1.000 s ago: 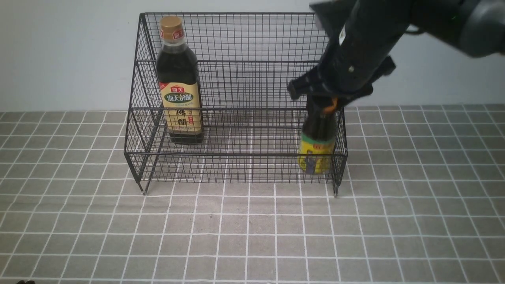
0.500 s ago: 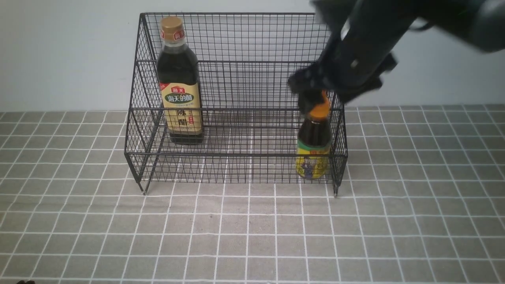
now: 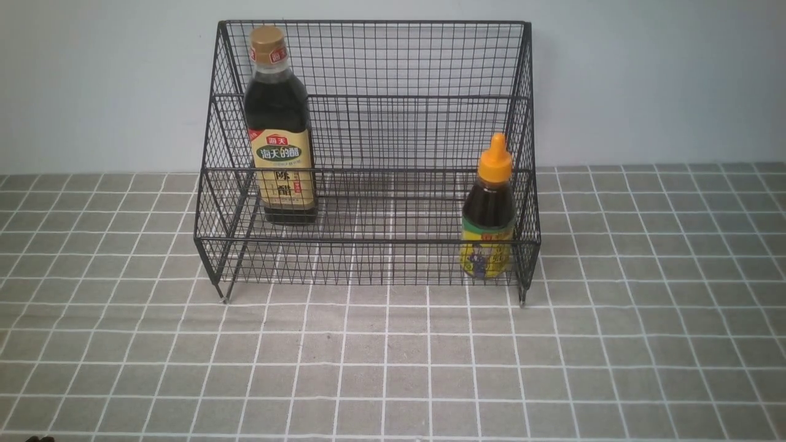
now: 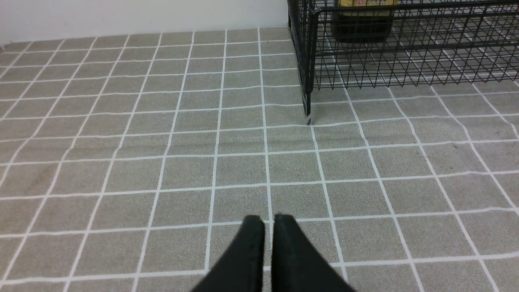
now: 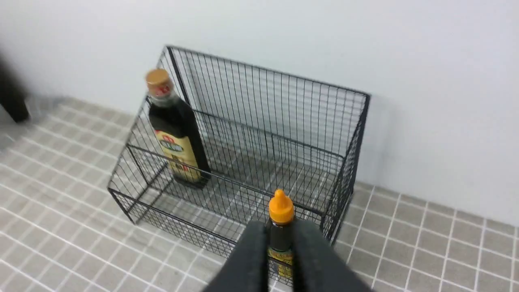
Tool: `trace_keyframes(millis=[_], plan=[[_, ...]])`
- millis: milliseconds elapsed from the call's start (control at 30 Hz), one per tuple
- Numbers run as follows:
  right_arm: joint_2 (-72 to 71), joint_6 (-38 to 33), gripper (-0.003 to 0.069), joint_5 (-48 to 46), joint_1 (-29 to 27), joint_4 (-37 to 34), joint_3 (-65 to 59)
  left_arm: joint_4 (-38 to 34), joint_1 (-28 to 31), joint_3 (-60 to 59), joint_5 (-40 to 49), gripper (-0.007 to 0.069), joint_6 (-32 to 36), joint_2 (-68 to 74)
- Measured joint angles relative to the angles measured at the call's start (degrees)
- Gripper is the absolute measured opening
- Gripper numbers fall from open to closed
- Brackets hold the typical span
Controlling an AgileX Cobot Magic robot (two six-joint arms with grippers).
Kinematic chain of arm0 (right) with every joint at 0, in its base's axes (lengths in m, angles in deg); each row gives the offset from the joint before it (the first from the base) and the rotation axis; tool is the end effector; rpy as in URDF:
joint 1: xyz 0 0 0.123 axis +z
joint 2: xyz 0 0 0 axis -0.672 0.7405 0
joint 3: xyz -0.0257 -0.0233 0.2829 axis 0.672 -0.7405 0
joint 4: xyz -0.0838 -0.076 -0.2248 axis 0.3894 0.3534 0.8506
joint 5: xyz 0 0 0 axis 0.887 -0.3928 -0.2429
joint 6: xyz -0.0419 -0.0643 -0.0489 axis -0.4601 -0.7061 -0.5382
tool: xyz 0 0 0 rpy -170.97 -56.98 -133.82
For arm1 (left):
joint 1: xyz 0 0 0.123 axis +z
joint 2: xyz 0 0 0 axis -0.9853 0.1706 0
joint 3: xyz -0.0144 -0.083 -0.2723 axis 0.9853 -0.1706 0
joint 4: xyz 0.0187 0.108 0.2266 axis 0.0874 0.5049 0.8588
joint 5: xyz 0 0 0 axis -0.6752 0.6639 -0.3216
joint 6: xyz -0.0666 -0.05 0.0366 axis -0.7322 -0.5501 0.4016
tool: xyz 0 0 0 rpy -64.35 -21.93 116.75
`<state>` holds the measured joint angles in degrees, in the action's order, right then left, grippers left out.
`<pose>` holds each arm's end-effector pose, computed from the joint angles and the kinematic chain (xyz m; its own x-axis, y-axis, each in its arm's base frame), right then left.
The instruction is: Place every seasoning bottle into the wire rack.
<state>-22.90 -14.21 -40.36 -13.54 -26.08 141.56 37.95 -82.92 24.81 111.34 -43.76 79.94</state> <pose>0.0970 0.0508 0.5176 -0.4327 -0.0815 -0.8978 -0.4064 0.9066 0.1135 0.0524 -0.0030 0.1706 -0.2991 0.0275 -0.9538 0.0574 0.9983 0.0108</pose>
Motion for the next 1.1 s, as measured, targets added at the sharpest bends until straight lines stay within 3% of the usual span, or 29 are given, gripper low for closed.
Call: trace_keyframes(millis=[67,233,433,833,1100], plan=[[-7.85,0.79,0.0006,5.78,0.0,0.81,-7.65,0.0,0.0,0.05,0.0,0.0015,0.0,0.0],[-37.51,5.55,-0.0012,34.93,0.0,4.46,-39.94,0.0,0.0,0.05,0.05,0.0015,0.0,0.0],[-53.03,11.29,-0.0012,49.62,0.0,6.37,-60.39,0.08,0.0,0.05,0.05,0.0015,0.0,0.0],[-53.34,11.77,-0.0012,53.06,0.0,7.11,-67.54,0.14,-0.09,0.05,0.11,0.0015,0.0,-0.06],[-53.36,10.59,-0.0012,44.66,-1.04,8.09,-68.53,0.14,-0.09,0.05,0.11,0.0015,0.0,-0.06]])
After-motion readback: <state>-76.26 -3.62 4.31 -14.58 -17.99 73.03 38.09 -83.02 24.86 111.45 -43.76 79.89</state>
